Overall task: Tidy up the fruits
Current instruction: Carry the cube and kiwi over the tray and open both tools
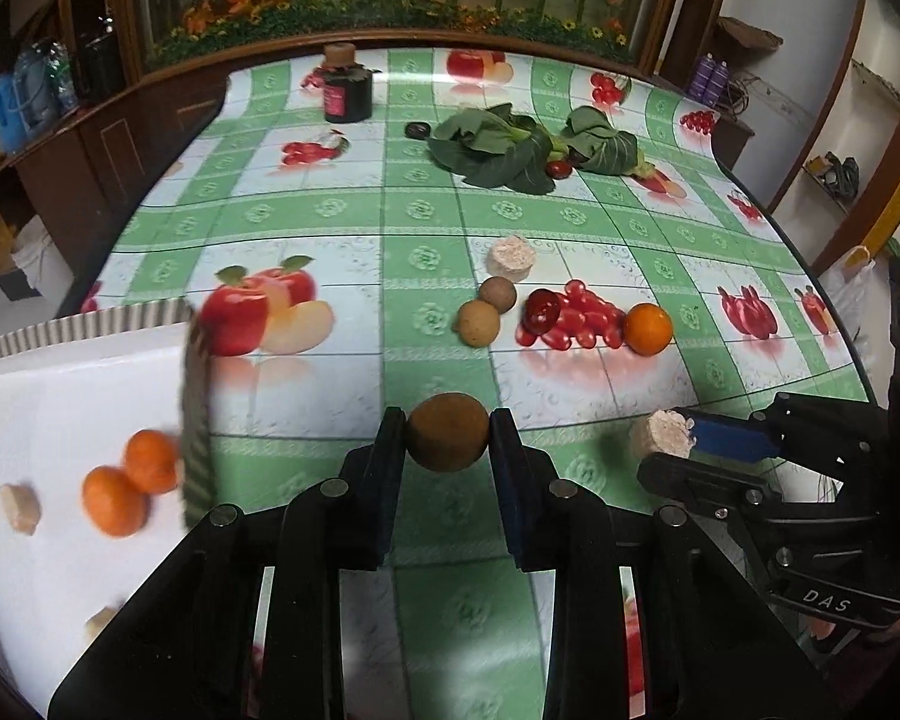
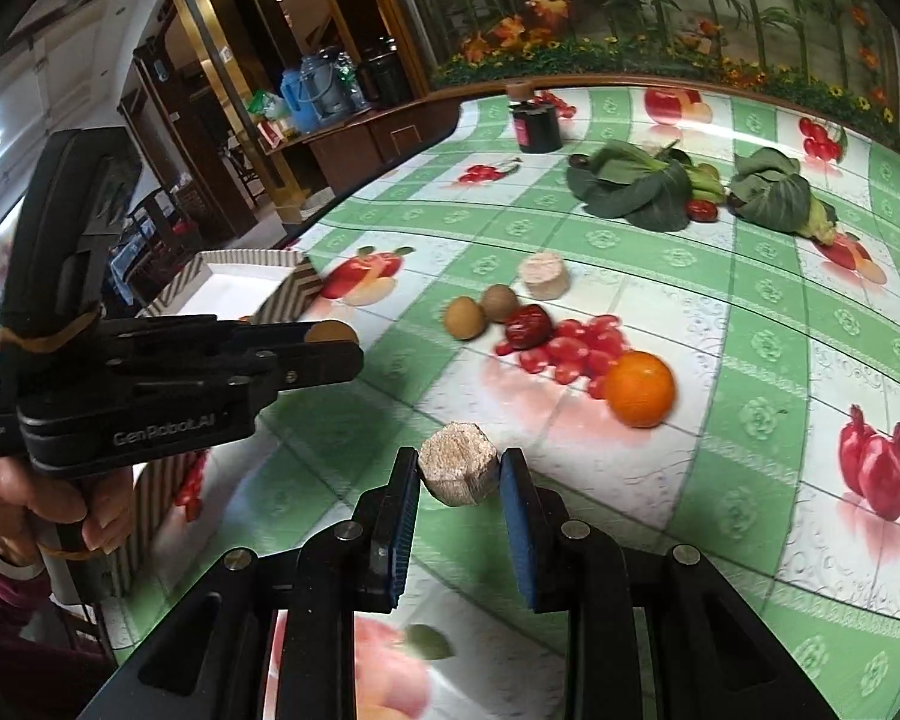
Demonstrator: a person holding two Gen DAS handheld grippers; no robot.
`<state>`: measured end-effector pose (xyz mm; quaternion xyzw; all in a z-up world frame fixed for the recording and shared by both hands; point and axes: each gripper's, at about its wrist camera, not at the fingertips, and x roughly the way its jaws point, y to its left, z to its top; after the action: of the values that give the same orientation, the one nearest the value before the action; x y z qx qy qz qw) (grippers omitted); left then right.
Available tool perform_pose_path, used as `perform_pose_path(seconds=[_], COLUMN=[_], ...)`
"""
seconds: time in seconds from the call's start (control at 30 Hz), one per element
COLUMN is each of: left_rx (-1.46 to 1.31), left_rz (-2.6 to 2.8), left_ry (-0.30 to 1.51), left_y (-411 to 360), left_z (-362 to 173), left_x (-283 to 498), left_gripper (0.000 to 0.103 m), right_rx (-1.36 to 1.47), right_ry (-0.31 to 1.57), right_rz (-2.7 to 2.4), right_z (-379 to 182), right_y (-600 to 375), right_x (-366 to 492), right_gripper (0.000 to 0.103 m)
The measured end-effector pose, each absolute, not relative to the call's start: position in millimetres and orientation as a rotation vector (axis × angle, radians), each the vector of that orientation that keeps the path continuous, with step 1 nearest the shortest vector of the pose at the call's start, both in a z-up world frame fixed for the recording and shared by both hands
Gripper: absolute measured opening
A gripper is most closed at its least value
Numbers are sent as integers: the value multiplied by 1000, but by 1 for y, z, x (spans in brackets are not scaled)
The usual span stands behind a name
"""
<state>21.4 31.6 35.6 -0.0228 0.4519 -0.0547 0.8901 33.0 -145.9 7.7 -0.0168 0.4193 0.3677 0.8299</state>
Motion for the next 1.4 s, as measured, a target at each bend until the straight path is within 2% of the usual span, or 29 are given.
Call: perform_pose_path(seconds=[0.7,1.13,1.4], left_rx=[-54,-122,-138], left_rz=[138,248,262], left_ry=[858,883,902], left_y=[139,201,213], left_z=[49,38,30], left_x=[-68,-101,-109], left_gripper=[28,28,28], right_rx=[-151,-246,-302], right_ry=[848,843,871], right_rz=[956,1091,1143], right_z=[32,35,24], right_y=[-47,15,43], right_x=[-25,-59,-70], right_gripper=[27,26,26])
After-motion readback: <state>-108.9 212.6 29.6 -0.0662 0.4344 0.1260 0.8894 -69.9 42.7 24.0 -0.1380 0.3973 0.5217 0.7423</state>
